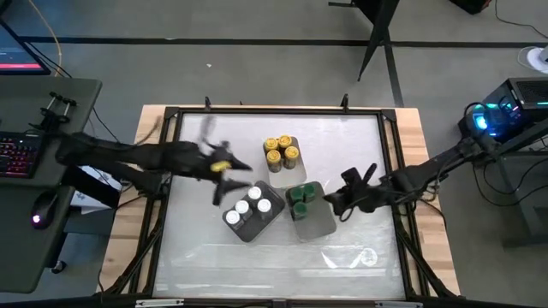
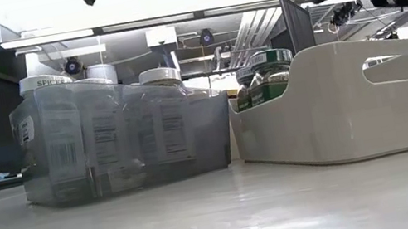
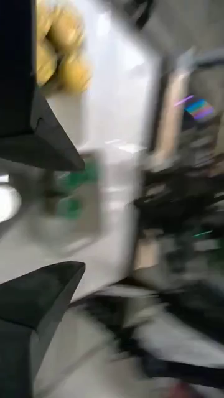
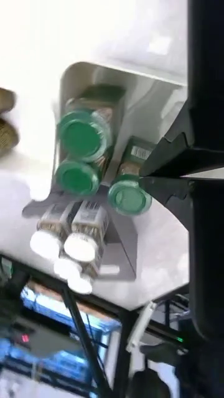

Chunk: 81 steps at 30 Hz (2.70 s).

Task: Sort spices by type
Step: Return to Home Position

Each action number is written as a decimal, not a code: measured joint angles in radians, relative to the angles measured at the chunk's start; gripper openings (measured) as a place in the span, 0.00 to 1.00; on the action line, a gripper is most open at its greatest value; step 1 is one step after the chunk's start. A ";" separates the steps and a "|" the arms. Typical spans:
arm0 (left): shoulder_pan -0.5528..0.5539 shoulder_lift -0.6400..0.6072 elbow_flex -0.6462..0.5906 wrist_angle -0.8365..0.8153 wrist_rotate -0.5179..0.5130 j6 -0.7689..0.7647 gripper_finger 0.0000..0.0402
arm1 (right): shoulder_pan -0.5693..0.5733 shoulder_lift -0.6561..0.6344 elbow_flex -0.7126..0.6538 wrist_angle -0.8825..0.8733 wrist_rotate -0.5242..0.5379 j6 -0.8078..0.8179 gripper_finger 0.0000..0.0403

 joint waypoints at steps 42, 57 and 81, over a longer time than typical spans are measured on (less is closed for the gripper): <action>0.162 -0.685 -0.929 0.856 -0.159 -0.227 0.00 | -0.079 -0.230 -0.043 -0.001 -0.128 -0.379 0.00; 0.160 -0.684 -0.929 0.834 -0.132 -0.264 0.00 | -0.511 -0.574 -0.583 0.732 -0.673 -0.822 0.00; 0.160 -0.684 -0.928 0.819 -0.132 -0.265 0.00 | -0.471 -0.652 -0.768 0.743 -0.259 -1.012 0.00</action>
